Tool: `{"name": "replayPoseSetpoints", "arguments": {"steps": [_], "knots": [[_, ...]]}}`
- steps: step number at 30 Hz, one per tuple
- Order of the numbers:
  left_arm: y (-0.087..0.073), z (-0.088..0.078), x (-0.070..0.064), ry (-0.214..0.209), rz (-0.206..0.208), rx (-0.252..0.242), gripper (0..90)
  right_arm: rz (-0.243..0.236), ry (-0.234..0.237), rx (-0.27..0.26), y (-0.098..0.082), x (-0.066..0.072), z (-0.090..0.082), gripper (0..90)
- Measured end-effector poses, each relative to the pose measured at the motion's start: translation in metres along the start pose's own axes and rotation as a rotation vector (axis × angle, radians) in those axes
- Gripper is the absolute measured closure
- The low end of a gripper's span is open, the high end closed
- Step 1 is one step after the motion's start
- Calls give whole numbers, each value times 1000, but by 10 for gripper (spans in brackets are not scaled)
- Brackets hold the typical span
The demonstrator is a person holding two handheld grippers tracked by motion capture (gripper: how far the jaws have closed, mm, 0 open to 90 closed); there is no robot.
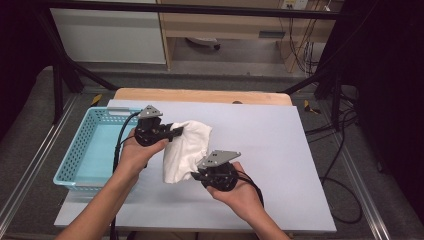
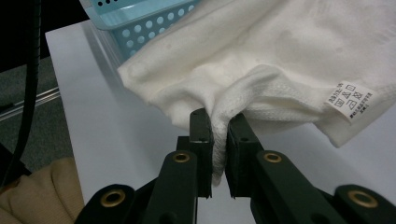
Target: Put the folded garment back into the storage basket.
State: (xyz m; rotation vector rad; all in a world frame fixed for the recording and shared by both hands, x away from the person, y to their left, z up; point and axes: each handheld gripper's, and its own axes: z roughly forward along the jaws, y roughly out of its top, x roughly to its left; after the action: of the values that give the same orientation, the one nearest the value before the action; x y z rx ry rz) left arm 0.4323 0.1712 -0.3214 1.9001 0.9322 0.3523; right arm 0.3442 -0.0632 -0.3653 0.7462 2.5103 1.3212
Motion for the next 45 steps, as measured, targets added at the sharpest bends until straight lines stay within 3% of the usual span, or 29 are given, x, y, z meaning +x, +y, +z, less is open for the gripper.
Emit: {"name": "replayPoseSetpoints", "arguments": {"steps": [45], "knots": [[7, -43, 48, 66, -55, -50, 700, -50, 52, -10, 57, 3, 38, 831]]}}
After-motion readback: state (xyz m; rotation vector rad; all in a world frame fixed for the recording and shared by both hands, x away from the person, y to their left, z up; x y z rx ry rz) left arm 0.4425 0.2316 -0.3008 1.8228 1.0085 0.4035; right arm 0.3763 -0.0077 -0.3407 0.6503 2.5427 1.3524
